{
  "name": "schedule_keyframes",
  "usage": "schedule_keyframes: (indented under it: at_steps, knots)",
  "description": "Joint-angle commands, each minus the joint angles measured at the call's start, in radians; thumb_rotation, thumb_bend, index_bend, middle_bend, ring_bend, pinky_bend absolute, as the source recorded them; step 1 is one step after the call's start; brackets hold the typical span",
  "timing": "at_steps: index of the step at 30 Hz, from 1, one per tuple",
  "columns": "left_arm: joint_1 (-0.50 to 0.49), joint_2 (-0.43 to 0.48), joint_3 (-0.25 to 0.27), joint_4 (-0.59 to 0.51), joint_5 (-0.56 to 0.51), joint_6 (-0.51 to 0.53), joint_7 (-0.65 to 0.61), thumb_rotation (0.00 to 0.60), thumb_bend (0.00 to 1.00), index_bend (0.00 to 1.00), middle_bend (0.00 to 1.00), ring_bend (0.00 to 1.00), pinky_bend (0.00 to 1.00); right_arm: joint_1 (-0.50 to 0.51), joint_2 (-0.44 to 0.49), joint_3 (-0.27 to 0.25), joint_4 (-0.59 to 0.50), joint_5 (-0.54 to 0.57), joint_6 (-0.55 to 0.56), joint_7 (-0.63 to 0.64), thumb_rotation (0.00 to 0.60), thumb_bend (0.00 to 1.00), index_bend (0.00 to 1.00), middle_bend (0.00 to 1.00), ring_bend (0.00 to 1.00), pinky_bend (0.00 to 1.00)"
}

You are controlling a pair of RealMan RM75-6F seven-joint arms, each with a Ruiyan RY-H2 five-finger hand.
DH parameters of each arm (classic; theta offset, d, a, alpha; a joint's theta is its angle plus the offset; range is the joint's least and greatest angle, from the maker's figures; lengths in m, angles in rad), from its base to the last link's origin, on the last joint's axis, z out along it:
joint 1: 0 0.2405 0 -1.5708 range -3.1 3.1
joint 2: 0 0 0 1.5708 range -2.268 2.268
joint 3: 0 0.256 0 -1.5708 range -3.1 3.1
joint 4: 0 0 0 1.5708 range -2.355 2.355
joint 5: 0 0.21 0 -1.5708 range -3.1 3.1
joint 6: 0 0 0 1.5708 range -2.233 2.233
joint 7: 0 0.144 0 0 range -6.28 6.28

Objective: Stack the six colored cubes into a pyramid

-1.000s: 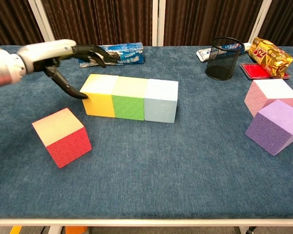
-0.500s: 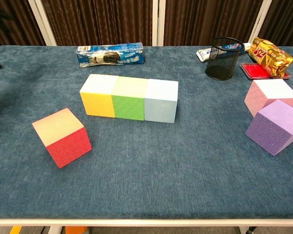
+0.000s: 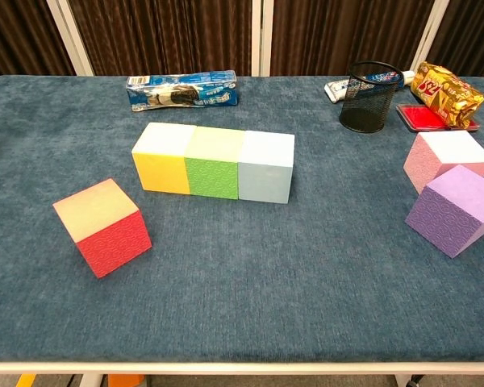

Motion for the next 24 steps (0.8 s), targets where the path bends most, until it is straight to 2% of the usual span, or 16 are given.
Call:
schedule_keyframes:
  at_steps: [1, 9, 16, 18, 24]
  knots:
    - [0.012, -0.010, -0.004, 0.003, 0.011, 0.015, 0.008, 0.600, 0.11, 0.12, 0.17, 0.03, 0.11, 0.024, -0.064, 0.015, 0.045, 0.043, -0.023, -0.022, 0.600, 0.04, 0.00, 0.12, 0.00, 0.00]
    - [0.059, 0.025, 0.004, -0.039, 0.043, 0.033, -0.014, 0.600, 0.11, 0.12, 0.17, 0.04, 0.11, 0.122, -0.207, 0.029, 0.129, 0.112, -0.162, -0.041, 0.600, 0.03, 0.00, 0.11, 0.00, 0.00]
    - [0.085, 0.049, 0.004, -0.051, 0.063, 0.034, -0.041, 0.600, 0.11, 0.12, 0.17, 0.04, 0.11, 0.168, -0.257, 0.030, 0.153, 0.177, -0.237, -0.115, 0.600, 0.04, 0.00, 0.14, 0.00, 0.00]
    - [0.091, 0.048, 0.004, -0.047, 0.069, 0.034, -0.051, 0.600, 0.11, 0.12, 0.17, 0.04, 0.11, 0.174, -0.264, 0.031, 0.152, 0.192, -0.239, -0.138, 0.600, 0.05, 0.00, 0.18, 0.00, 0.00]
    - [0.101, 0.040, 0.004, -0.026, 0.077, 0.018, -0.071, 0.600, 0.11, 0.12, 0.17, 0.04, 0.11, 0.183, -0.272, 0.028, 0.138, 0.225, -0.246, -0.175, 0.600, 0.09, 0.00, 0.37, 0.00, 0.00]
